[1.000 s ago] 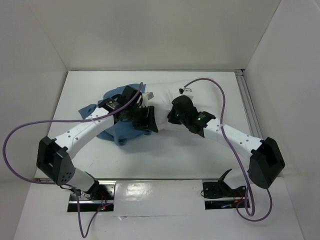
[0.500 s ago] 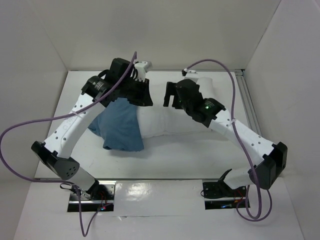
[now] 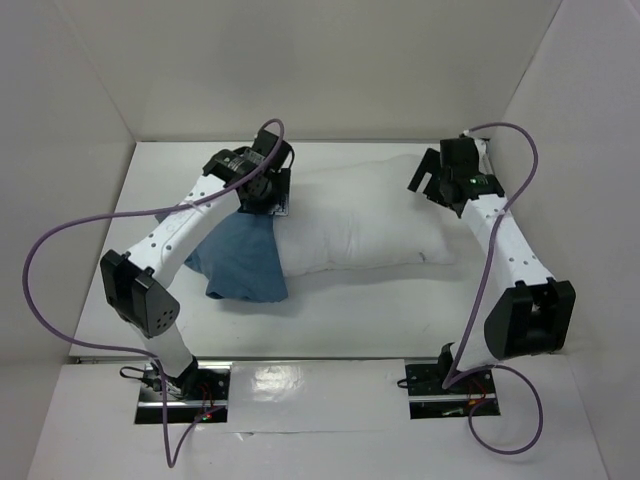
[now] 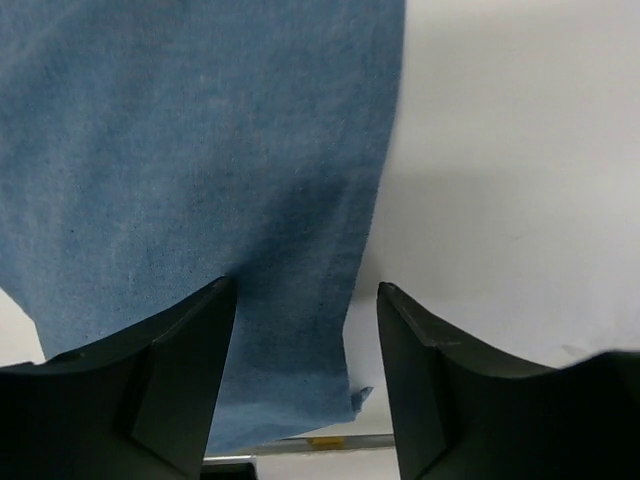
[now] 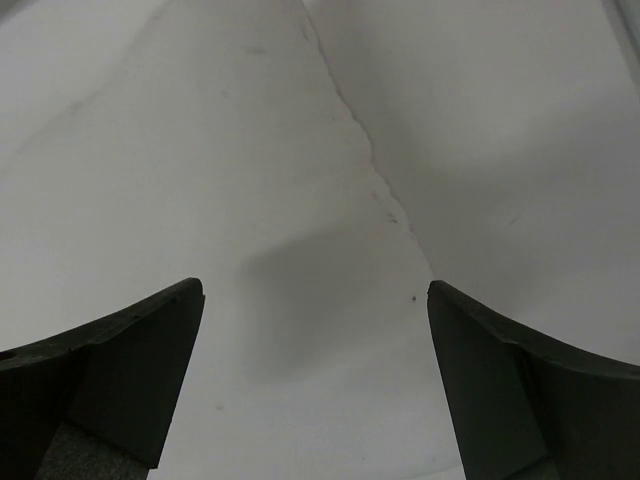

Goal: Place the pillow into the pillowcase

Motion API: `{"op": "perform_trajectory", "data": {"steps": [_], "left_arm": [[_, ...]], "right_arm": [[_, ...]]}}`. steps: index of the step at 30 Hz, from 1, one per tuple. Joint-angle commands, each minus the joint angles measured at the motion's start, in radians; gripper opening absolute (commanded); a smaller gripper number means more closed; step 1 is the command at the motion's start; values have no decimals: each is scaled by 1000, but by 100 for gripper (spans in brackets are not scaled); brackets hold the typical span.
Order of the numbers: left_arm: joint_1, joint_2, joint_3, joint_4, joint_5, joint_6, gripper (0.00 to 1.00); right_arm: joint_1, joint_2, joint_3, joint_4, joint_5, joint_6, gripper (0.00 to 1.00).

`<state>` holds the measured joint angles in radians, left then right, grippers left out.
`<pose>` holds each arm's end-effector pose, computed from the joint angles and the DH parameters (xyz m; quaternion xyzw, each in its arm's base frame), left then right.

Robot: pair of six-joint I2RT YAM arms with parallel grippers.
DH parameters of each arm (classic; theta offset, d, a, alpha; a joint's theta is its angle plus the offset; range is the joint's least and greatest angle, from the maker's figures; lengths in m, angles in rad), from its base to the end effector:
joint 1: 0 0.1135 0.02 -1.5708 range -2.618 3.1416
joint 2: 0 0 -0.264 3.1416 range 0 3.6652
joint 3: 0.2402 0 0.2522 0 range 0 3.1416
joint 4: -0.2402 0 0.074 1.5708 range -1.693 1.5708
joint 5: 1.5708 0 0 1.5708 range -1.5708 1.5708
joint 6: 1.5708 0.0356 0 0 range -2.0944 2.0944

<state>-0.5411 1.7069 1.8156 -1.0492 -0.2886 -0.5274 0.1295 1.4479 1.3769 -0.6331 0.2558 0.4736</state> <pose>0.3108 -0.1750 0.3739 -0.0381 0.9412 -0.0385 0.3336 0.3174 0.0322 0.3478 0.2069 0.8777 0.0132 0.4321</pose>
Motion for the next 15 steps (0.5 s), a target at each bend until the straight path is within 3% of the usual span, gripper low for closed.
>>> {"op": "perform_trajectory", "data": {"steps": [1,2,6,9,10,13,14,15], "left_arm": [[-7,13,-29,-21,-73,-13,69],[-7,13,-29,-21,-64,-13,50],[-7,45,0,-21,-26,6,0],[-7,65,56,-8,58,27,0],[-19,65,73,8,121,42,0],[-45,129,186,58,279,66,0],[-45,154,229,58,320,66,0],[-59,210,334,70,362,66,0]], "right_arm": [[-27,-26,-107,33,-131,-12,100],[-27,-26,-130,44,-160,-12,100],[-37,-6,-251,117,-315,-24,100],[-37,11,-312,219,-519,-36,100],[-25,20,-326,277,-627,-36,95],[-5,-20,-372,447,-769,63,30],[10,-38,-372,473,-770,88,0],[19,-69,-336,486,-754,106,0]]}}
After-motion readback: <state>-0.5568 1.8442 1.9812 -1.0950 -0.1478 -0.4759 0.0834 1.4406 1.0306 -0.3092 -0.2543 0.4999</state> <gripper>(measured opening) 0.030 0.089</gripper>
